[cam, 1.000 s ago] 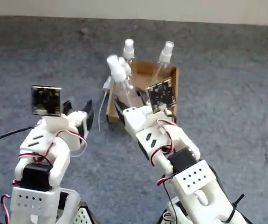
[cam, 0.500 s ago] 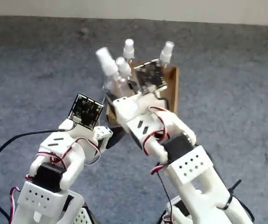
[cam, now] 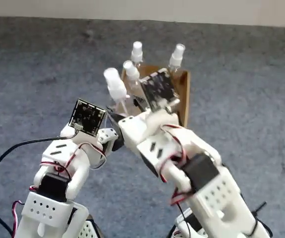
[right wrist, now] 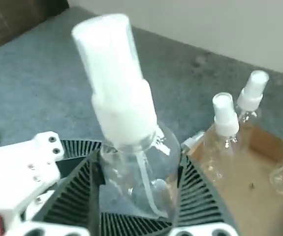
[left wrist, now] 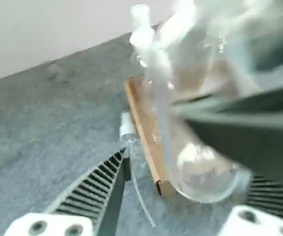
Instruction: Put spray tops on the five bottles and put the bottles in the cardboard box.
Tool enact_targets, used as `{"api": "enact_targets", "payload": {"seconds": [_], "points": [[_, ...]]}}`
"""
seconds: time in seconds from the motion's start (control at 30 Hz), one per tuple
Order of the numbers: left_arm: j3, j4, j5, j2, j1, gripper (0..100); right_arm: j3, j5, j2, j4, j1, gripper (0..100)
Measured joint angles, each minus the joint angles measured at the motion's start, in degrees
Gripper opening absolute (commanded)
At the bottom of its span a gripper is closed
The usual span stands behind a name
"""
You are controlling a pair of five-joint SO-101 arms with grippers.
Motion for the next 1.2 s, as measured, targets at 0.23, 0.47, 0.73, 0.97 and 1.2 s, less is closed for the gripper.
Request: {"api": "enact_targets", "payload": {"seconds": [0.23,0.47,0.73,0.97,1.2], "points": [[0.00,-0.18,0.00,0.00,-0.18,29,0.00,3.60,-0.53,0.79,8.97,0.5],[0.00,-0.18,0.00,0.00,-1.41,29,0.00,6.15,10.81,-8.26,24.35,0.5],[0.00,-0.18,-0.18,0.00,-5.54,29,9.76,6.15,19.69,-26.99,26.64,0.5],[0.00,-0.35,-0.18,0.00,-7.38,29,22.15,5.10,20.66,-40.70,26.81,0.5],[0.00,-0.35,-0.18,0.00,-7.47,29,24.26,4.13,20.66,-46.07,26.81,0.5]]}}
